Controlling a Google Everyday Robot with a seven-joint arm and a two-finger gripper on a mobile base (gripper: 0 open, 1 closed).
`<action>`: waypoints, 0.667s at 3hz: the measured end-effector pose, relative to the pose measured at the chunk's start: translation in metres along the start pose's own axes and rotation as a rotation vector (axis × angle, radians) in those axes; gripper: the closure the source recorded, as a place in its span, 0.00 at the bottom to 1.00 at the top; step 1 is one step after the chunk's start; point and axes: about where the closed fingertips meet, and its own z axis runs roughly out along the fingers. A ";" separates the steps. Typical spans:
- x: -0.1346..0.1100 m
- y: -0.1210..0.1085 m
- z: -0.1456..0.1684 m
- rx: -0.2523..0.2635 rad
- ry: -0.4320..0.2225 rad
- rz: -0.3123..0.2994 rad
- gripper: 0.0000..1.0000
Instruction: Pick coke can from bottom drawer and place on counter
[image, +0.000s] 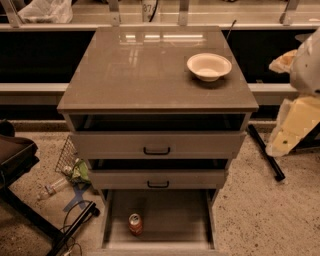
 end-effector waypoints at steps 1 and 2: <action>0.012 0.028 0.056 -0.044 -0.149 0.014 0.00; 0.039 0.069 0.163 -0.104 -0.421 0.116 0.00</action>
Offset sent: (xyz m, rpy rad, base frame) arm 0.0067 0.0210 -0.2331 0.7489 -0.2414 0.1392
